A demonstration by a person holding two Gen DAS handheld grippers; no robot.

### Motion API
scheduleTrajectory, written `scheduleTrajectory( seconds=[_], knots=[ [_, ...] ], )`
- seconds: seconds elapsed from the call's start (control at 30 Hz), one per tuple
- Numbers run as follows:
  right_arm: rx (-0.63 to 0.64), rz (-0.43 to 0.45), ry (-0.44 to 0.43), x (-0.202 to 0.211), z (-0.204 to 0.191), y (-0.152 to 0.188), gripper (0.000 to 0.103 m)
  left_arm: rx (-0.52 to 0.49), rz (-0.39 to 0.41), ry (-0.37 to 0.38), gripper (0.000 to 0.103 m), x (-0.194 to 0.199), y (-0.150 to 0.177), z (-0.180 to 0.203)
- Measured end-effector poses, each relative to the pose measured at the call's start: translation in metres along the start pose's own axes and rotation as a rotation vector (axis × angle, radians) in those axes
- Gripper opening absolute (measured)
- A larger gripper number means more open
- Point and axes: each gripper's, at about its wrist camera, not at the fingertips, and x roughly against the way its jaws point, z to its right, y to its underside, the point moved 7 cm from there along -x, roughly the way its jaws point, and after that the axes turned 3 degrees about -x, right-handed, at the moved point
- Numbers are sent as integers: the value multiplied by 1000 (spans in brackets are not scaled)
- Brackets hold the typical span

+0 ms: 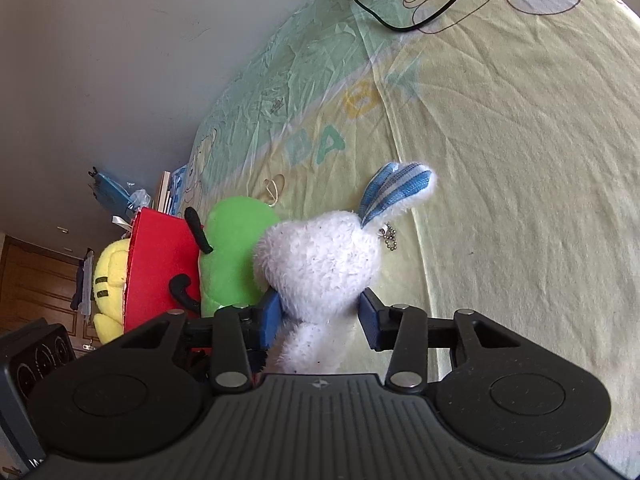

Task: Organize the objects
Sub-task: 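Close the right tool on the white bunny's body, then lift the white bunny and carry it toward the red box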

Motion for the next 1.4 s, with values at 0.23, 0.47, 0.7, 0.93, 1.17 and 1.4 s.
scheduleTrajectory(
  seconds=[0.23,0.47,0.7,0.93,1.17,1.4],
  knots=[
    [-26,34,30,29,20,0,42,-81,-6,57,94,2,8,33],
    [-36,58,72,58,46,6,40,-178,6,109,98,3,7,64],
    [-49,71,82,53,47,4,54,-185,-46,123,99,-28,-5,70],
    [-37,50,63,43,42,5,57,-175,-67,112,89,-40,-9,67],
    [24,53,81,41,30,5,47,-184,-60,86,78,-39,-10,64],
    [32,63,93,48,25,13,45,-173,-56,66,65,-33,-8,59]
  ],
)
